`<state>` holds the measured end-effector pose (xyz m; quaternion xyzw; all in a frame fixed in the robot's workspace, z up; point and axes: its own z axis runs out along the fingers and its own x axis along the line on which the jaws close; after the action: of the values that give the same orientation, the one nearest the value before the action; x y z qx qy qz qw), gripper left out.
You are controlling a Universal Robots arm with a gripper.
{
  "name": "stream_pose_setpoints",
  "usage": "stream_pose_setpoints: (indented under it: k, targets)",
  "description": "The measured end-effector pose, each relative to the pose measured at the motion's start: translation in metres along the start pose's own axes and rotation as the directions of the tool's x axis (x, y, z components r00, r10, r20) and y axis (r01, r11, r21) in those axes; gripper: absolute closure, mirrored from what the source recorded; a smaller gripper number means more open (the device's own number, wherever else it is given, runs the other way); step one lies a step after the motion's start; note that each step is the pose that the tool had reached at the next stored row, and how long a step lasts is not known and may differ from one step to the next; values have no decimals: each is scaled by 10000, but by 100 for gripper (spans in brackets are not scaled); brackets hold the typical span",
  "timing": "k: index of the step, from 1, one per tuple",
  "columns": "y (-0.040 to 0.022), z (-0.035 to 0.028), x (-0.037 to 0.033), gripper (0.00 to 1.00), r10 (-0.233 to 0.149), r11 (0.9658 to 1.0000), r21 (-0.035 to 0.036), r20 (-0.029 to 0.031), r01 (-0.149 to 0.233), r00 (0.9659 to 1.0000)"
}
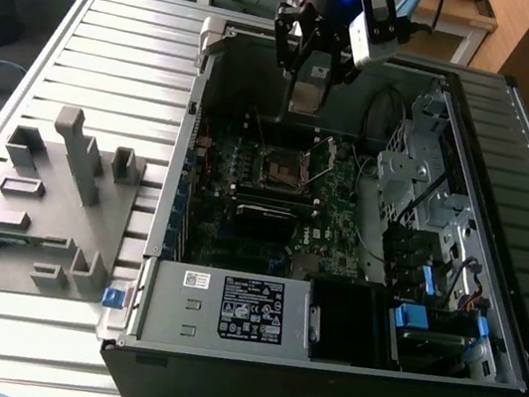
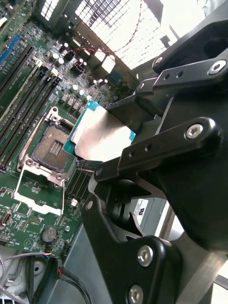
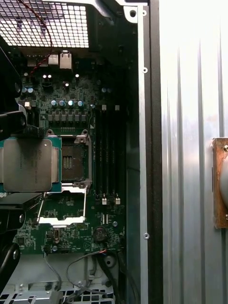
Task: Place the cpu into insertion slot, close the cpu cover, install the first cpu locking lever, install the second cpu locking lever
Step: 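Place the cpu into insertion slot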
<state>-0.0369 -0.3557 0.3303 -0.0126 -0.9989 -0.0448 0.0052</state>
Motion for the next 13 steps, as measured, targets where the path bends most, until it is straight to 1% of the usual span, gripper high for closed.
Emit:
stream_pose_setpoints:
  k: [2,11,13]
  targets:
    - [-1,8,0,46,0,10000,-2,1,0,10000]
    - [-1,10,0,46,0,10000,-2,1,0,10000]
    - [-2,21,0,46,-1,10000,-7,4,1,10000]
